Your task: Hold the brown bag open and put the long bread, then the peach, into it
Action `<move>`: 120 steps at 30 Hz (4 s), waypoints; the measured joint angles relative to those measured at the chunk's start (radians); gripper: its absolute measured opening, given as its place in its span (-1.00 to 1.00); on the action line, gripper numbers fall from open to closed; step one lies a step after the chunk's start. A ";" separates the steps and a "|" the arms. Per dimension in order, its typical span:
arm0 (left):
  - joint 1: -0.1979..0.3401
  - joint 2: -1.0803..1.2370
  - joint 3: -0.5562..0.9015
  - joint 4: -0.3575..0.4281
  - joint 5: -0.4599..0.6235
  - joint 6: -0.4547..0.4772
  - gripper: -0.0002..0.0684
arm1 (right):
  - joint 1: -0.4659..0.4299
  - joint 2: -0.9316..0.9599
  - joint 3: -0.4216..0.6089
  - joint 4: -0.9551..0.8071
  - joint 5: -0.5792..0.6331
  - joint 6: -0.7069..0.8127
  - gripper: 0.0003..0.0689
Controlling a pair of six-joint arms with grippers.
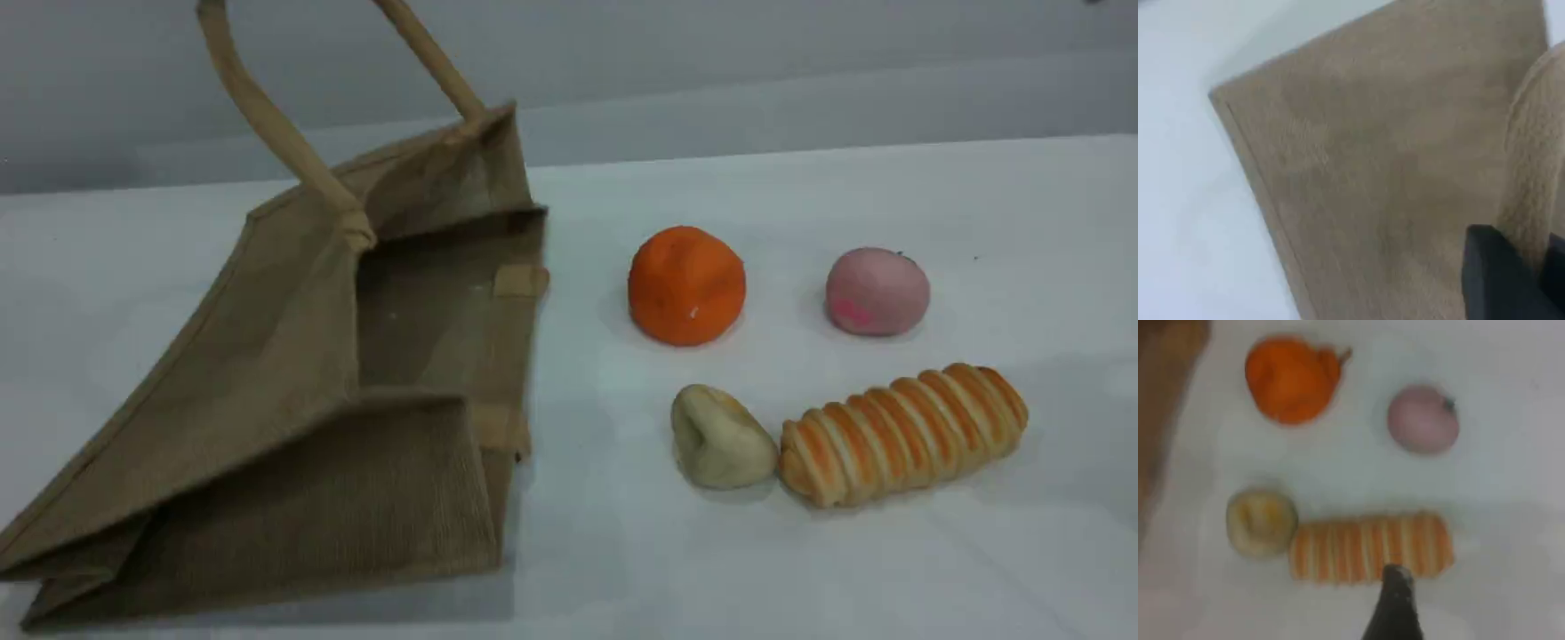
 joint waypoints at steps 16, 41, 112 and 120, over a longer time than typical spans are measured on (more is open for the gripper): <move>0.000 -0.094 -0.054 -0.192 -0.004 0.266 -0.70 | 0.000 0.111 0.000 0.295 0.071 0.017 0.50; 0.000 -0.107 -0.123 -0.350 -0.005 0.358 -0.70 | 0.001 0.372 0.000 0.405 0.133 0.163 0.50; 0.000 -0.107 -0.122 -0.396 -0.006 0.358 -0.71 | 0.001 0.407 -0.039 0.250 -0.047 0.032 -0.84; 0.000 -0.107 -0.122 -0.396 -0.006 0.358 -0.71 | 0.051 0.176 0.076 0.393 -0.119 -0.103 -0.84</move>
